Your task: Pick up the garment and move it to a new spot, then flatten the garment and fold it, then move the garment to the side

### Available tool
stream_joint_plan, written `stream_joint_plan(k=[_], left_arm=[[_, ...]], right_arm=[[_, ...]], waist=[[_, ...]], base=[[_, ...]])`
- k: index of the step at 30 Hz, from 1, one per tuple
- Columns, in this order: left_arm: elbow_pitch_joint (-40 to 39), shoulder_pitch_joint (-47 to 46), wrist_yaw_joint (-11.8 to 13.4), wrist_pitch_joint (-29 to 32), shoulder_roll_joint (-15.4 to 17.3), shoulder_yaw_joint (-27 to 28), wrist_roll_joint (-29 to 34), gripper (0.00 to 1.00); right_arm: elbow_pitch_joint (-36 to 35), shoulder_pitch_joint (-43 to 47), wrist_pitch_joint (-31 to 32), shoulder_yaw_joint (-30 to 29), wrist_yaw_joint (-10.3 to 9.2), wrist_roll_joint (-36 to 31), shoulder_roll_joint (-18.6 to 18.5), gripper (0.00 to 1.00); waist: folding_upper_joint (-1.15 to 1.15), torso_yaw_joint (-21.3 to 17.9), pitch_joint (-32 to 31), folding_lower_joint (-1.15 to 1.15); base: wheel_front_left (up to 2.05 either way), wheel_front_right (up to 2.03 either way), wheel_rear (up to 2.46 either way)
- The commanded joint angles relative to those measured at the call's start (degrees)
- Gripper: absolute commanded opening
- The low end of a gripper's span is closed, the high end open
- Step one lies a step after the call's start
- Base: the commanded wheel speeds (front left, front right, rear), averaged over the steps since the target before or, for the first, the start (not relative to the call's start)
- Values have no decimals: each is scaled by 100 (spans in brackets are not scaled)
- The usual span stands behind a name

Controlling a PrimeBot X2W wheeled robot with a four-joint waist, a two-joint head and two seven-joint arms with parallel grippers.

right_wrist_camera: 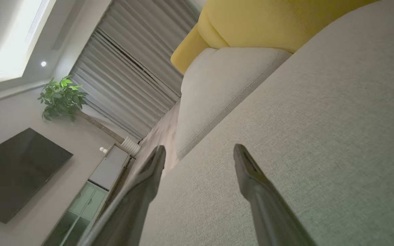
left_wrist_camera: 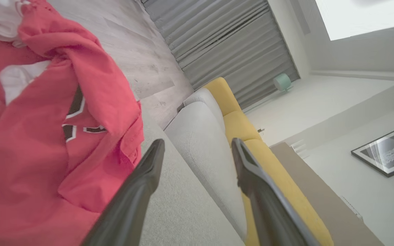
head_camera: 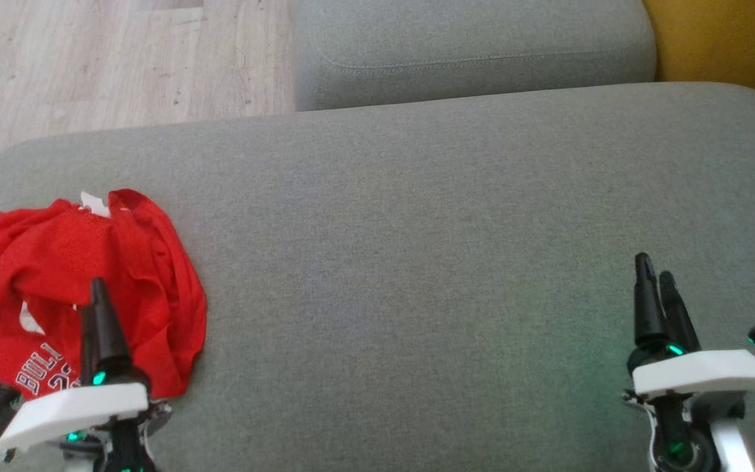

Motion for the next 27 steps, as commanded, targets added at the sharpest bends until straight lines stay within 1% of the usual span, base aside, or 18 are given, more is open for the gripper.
stream_joint_plan(k=[1,5,6,13,18,27], left_arm=[[-294,-180,21,-70,51,17,254,100],[-379,-137,9,-137,53,-184,874,100],[-379,-137,9,-137,53,-184,874,100],[-435,-70,11,-255,56,-520,1812,100],[-347,-16,24,-339,58,-706,2303,100],[-340,-35,219,-490,107,-874,3159,100]], right_arm=[[-275,-322,-99,121,21,-253,-37,100],[-327,-306,-167,244,22,-678,-38,100],[-327,-306,-167,244,22,-678,-38,100],[-488,-273,-285,330,25,-1340,-41,100],[-542,-257,-370,410,27,-1799,-43,100],[-500,-284,-522,427,30,-2514,-46,100]], waist=[[0,-10,2,0],[0,-35,11,0],[0,-35,11,0],[0,-73,25,0],[0,-88,27,0],[0,-116,82,0]], base=[[0,0,0],[0,0,0],[0,0,0],[0,0,0],[0,0,0],[0,0,0]])
